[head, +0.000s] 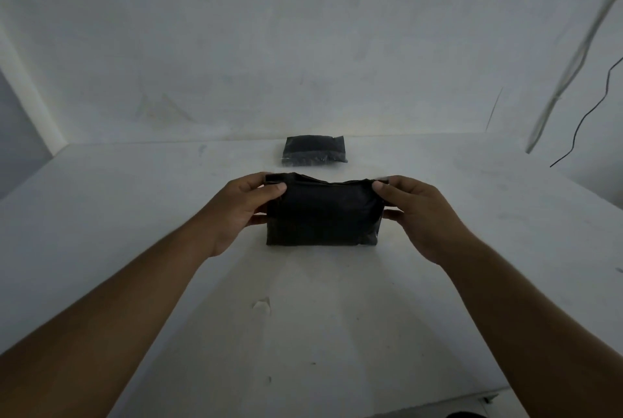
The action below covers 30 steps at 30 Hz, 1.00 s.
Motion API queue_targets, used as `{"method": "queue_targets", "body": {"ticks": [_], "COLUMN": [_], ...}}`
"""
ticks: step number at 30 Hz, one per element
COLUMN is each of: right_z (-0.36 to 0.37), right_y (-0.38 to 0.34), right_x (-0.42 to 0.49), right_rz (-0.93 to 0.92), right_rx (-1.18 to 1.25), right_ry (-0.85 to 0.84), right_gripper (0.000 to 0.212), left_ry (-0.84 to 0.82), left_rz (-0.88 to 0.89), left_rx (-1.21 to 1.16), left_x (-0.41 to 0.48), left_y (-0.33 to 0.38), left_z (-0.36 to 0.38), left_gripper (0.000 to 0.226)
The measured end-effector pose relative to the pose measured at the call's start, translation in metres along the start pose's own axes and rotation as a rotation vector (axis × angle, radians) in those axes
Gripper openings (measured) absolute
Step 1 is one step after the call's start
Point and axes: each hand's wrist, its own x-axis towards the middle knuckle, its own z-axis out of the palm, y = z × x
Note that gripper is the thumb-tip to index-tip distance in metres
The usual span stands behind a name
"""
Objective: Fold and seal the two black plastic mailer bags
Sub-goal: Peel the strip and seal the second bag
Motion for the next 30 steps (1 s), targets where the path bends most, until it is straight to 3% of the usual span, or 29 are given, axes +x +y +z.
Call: {"method": "queue_targets", "body": {"ticks": [5,11,14,18,26,30], "right_z": [-0.001,0.001,-0.002,-0.007,-0.011,-0.012], "right_y": [0.0,0.003,0.005,0.005,0.008,0.009], "right_x": [0.004,0.005,0.006,0.007,0.008,0.008], "right_rz": [-0.004,0.021,0.042,0.104,0.145,0.154], "right_rx": [0.034,0.071,0.126,0.239,0.291,0.305], "right_ry": [0.023,-0.043,-0.072,-0.078,-0.076,-0.08], "right_gripper": [0.013,0.026,0.023,0.027,0.023,0.027], "left_ry": [-0.089,-0.09,-0.085,-0.126,-0.142,-0.051], "left_rz": [-0.056,-0.076,-0.09,-0.091,0.035,0.121], "left_rx": [-0.011,-0.043,-0.083,-0.107,0.012,0.098], "left_x": [0.002,0.007,0.007,0.007,0.006,0.002], "left_y": [0.005,0.002,0.0,-0.002,-0.007,-0.006], "left_z": [-0.002,-0.001,-0.003,-0.004,-0.007,-0.003], "left_gripper": [0.029,0.022,0.02,0.035,0.032,0.026]}}
